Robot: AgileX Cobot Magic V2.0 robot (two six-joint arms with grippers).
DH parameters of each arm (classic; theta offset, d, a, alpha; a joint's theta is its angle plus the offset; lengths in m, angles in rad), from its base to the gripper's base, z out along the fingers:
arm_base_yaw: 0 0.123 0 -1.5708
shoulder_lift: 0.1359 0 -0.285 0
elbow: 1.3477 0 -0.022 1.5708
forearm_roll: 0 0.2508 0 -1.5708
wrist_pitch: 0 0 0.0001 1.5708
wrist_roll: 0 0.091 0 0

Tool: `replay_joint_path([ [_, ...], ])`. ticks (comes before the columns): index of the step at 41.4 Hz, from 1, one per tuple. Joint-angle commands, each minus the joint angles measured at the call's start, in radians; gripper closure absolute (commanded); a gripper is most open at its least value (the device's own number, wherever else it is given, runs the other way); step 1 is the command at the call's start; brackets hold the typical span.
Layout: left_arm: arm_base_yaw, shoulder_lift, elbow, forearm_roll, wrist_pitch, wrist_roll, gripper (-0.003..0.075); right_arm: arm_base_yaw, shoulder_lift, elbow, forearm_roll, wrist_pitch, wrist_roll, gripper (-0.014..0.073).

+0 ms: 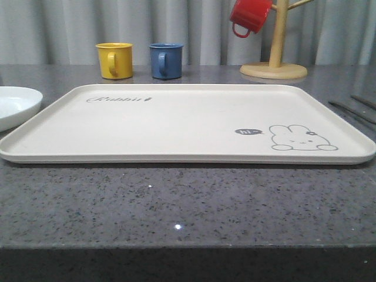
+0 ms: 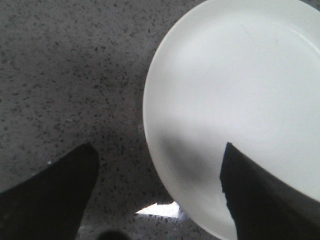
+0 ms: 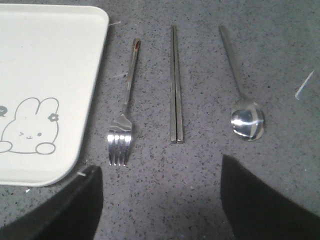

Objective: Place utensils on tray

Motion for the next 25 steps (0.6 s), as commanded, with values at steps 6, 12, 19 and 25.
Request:
replay_joint_path([
  [6,-0.003,0.067,-0.036,-0.107,-0.063,0.052,0.0206,0.0,0.008,-0.035,-0.008,-0.065,-0.006,0.0067],
  [12,-0.003,0.082,-0.036,-0.129,-0.082,0.076,0.0237,0.0,0.008,-0.035,-0.008,-0.065,-0.006,0.0067],
  [19,-0.003,0.086,-0.036,-0.129,-0.095,0.076,0.0444,0.0,0.008,-0.035,-0.008,-0.065,-0.006,0.0067],
  [25,-0.003,0.103,-0.036,-0.127,-0.088,0.076,0.0586,0.0,0.008,-0.035,-0.008,-0.065,-0.006,0.0067],
])
